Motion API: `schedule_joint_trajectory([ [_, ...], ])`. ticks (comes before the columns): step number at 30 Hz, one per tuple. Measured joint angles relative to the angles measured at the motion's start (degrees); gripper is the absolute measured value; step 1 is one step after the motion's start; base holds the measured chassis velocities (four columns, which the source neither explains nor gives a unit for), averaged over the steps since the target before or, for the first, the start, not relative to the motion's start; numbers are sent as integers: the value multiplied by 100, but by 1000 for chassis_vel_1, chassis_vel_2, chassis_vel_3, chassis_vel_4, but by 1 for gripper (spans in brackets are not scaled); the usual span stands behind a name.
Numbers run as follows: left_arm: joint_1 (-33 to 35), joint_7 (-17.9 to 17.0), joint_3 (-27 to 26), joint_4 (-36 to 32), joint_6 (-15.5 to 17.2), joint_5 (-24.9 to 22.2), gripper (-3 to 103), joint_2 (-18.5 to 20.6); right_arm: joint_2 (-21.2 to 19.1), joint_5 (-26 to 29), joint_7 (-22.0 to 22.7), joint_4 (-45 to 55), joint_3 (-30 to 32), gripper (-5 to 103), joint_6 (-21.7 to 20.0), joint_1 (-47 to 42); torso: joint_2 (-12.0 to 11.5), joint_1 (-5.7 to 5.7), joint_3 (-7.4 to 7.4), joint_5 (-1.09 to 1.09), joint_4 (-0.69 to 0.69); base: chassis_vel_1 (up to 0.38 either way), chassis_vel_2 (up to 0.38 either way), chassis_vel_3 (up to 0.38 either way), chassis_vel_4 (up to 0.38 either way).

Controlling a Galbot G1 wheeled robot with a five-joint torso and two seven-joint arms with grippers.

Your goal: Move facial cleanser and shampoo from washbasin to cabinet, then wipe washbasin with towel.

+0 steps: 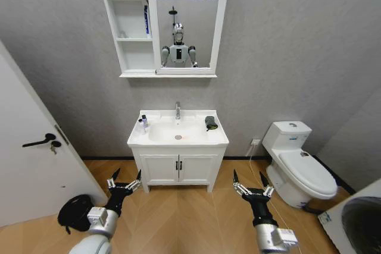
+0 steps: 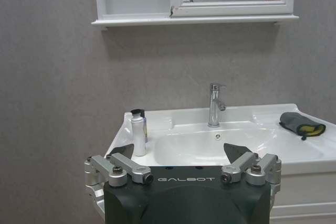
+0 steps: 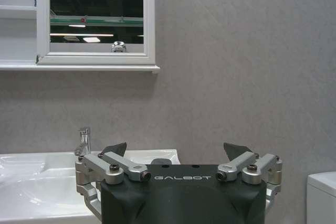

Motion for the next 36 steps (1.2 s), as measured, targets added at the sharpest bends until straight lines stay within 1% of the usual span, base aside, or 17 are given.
schedule_joint_trajectory([
  [9, -150, -3, 48, 246, -11, -3, 97, 46, 18, -32, 19, -109, -26, 100, 67, 55, 0, -1, 0, 0, 0, -349, 338, 345, -343],
  [14, -280, -60, 50, 472, -60, -6, 97, 57, 28, -77, 41, -207, -65, 100, 204, 131, 0, 2, 1, 0, 0, -350, 347, 341, -349],
  [17, -515, -301, 76, 848, -228, 0, 97, 56, 28, -126, -106, -257, -111, 100, 435, 139, -1, 6, 2, 0, 2, -315, 329, 317, -291],
  [20, -591, -378, 86, 963, -254, -2, 97, 65, 44, -169, -157, -267, -118, 100, 515, 131, -4, 10, 3, 0, 1, -241, 262, 215, -201],
  [21, -670, -457, 94, 1073, -282, -4, 97, 86, 62, -201, -207, -275, -118, 100, 575, 114, -3, 8, 2, 0, 1, -234, 182, 23, -76],
  [22, -749, -538, 104, 1191, -297, -6, 97, 113, 79, -229, -241, -285, -113, 100, 636, 88, -2, 5, 1, 0, 0, -165, 182, 59, -92],
  [23, -749, -538, 104, 1191, -297, -6, 97, 113, 79, -229, -241, -285, -113, 100, 636, 88, -2, 5, 1, 0, 0, -165, 182, 59, -92],
  [25, -858, -700, 105, 1377, -297, -26, 97, 164, 107, -215, -268, -384, -65, 100, 765, 67, 2, -6, -1, -1, -2, 11, 27, 16, 0],
  [28, -864, -798, 124, 1475, -299, -7, 97, 204, 133, -140, -278, -467, -55, 100, 814, 158, 4, -10, -2, 0, 3, 85, -62, -41, 44],
  [29, -864, -798, 124, 1475, -299, -7, 97, 204, 133, -140, -278, -467, -55, 100, 814, 158, 4, -10, -2, 0, 3, 83, -75, -43, 67],
  [32, -987, -939, 194, 1744, -377, 51, 97, 209, 158, -70, -290, -548, -54, 100, 906, 192, 4, -8, -2, 0, 1, 28, -14, -9, 18],
  [36, -1148, -998, 255, 1990, -406, 65, 97, 211, 153, -22, -292, -616, -49, 100, 990, 184, 2, -1, 0, 1, 0, 0, 0, 0, 0],
])
